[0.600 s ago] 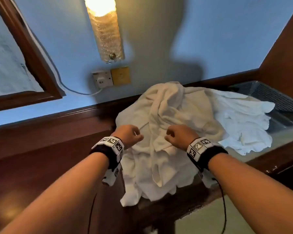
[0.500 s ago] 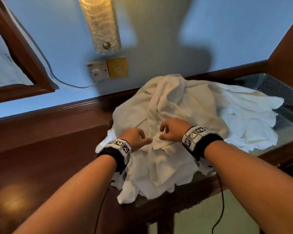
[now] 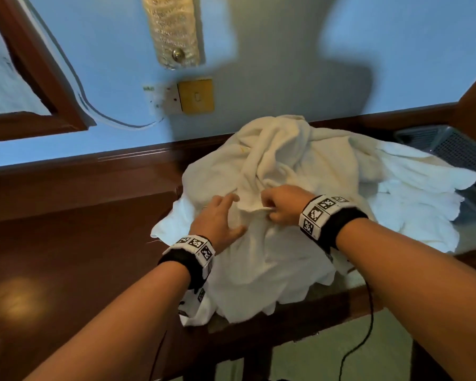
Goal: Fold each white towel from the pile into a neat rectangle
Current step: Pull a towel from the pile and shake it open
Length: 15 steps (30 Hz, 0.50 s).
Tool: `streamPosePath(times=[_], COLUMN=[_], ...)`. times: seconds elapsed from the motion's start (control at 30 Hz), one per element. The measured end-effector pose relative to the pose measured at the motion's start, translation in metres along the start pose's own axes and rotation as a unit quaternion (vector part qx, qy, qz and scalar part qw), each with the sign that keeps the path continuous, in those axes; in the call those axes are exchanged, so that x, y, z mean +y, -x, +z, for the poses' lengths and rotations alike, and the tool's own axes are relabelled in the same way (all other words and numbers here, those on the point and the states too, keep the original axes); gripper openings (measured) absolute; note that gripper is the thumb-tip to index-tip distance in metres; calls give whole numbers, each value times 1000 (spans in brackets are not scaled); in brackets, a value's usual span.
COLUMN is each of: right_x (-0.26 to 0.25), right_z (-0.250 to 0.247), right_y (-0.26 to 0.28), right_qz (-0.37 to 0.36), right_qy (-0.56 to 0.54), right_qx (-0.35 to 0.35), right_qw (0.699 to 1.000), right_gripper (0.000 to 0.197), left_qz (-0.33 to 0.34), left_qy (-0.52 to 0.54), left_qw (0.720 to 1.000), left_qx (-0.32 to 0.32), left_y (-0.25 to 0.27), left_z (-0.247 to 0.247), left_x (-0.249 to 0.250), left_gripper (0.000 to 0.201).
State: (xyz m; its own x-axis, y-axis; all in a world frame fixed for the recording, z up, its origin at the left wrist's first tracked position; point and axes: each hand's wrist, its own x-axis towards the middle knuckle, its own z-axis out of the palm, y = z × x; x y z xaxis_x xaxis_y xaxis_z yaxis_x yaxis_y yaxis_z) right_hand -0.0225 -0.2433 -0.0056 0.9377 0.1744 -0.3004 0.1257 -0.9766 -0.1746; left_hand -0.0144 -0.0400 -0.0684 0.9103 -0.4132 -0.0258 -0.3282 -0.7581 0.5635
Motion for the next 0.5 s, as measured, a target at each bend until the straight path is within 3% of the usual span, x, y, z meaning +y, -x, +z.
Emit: streamPosePath(times=[0.07, 0.17, 0.23, 0.37, 0.5], right_x=[-13, -39, -62, -123, -173], right_z=[-4, -24, -48, -102, -128], right_y=[7, 18, 29, 51, 71], right_qz=[-5, -11, -23, -67, -37], right_qy=[-25, -88, -141, -206, -101], right_qx=[27, 70, 114, 231, 250], right_qw=[999, 994, 983, 948, 962], right_gripper=[19, 30, 31, 15, 13], left_qz=[88, 89, 94, 158, 215], left_qy=[19, 138, 196, 263, 211], left_qw=[996, 985, 971, 939, 933], left_qx=[4, 55, 96, 156, 196], left_y=[0, 3, 8, 27, 61], left_z=[-7, -33, -69, -167, -265], left_x=[6, 5, 5, 14, 19], left_gripper=[37, 8, 11, 16, 14])
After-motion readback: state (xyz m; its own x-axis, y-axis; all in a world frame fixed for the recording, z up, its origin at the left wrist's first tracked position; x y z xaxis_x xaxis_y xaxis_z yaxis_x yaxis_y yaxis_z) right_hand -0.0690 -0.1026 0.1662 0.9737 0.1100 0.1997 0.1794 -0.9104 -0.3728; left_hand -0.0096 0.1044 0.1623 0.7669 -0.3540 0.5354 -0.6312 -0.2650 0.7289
